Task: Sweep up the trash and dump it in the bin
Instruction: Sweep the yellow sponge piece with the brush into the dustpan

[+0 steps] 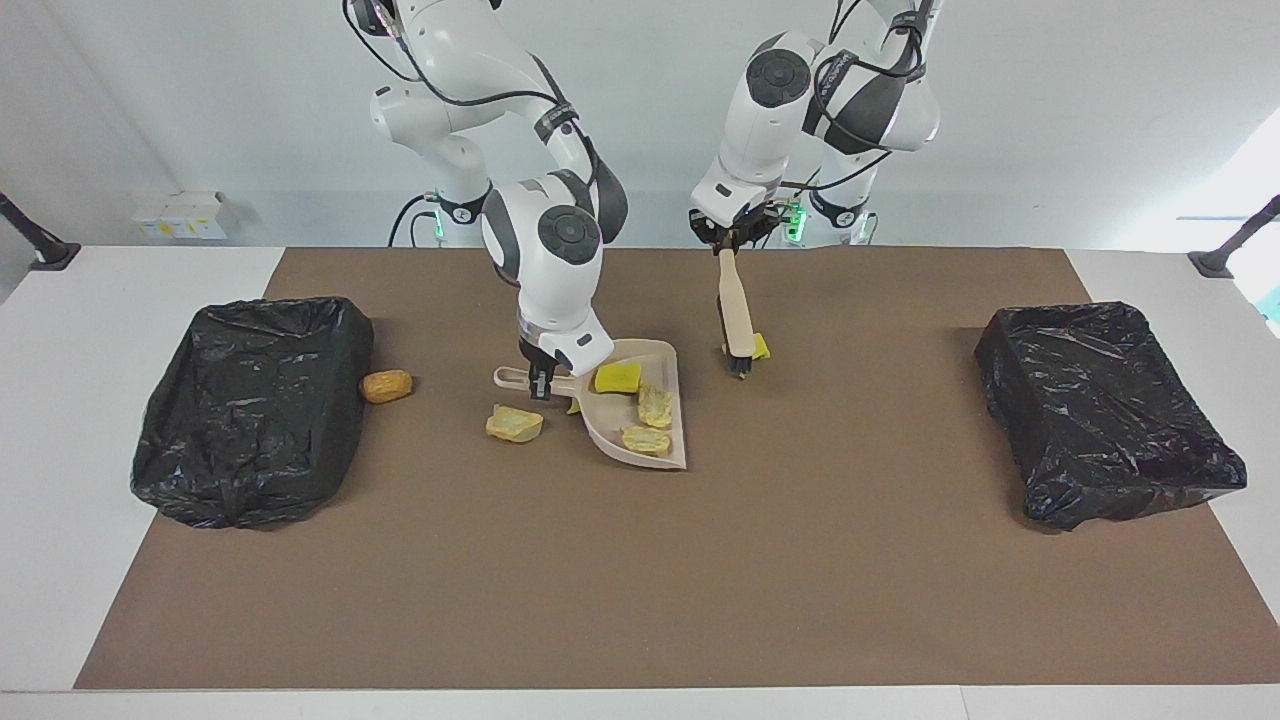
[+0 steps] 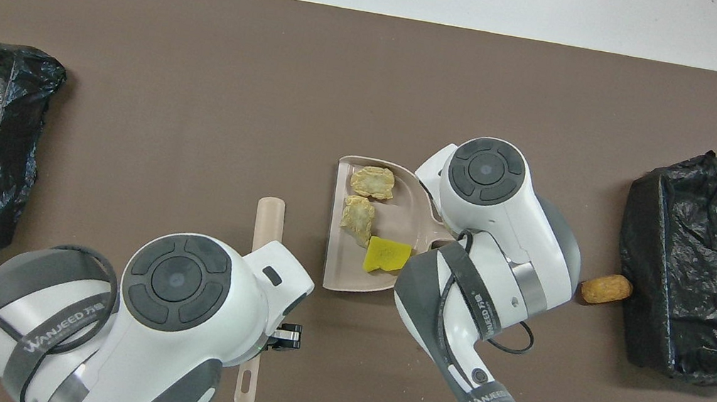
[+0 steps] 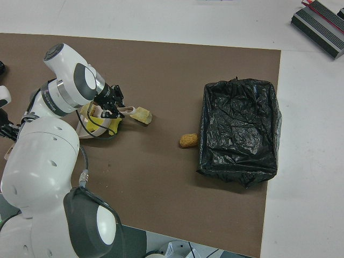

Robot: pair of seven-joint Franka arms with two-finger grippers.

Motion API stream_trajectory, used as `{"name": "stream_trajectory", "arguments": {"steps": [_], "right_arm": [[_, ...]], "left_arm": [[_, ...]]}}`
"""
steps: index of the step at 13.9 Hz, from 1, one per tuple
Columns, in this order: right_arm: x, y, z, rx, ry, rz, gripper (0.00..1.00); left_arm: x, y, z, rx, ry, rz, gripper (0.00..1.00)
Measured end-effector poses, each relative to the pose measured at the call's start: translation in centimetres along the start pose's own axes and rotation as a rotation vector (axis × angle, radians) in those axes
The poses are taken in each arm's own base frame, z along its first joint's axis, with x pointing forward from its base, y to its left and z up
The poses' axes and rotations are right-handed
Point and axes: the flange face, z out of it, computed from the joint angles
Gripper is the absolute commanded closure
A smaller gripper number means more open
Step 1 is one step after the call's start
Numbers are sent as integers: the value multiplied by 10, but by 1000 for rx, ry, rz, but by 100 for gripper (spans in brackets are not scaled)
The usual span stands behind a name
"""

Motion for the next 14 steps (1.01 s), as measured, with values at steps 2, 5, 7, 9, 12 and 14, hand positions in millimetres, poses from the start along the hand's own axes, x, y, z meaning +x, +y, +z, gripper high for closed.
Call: {"name": "stream_trajectory", "arguments": {"steps": [2,5,7,9,12,14], "right_arm": [[1,-1,0,0,-7,-31,100],[-2,-4,0,3,-64,-59,100],[-3,-7,-3,4,-96,-72,100],[-2,-9,-4,1,-105,-80,100],[1,-11,-3,2,-108,-86,100],[4,-12,-3,1,-108,-91,100]], "left_arm": [[-6,-14,18,23,-29,-76,100],[-30,-48,46,35,-79,-231,100],[-43,-63,61,39,-106,-309,100],[-50,-66,82,31,-144,-356,100],[-56,-55,109,-22,-157,-395,100],[-52,-42,123,-56,-126,-409,100]]}}
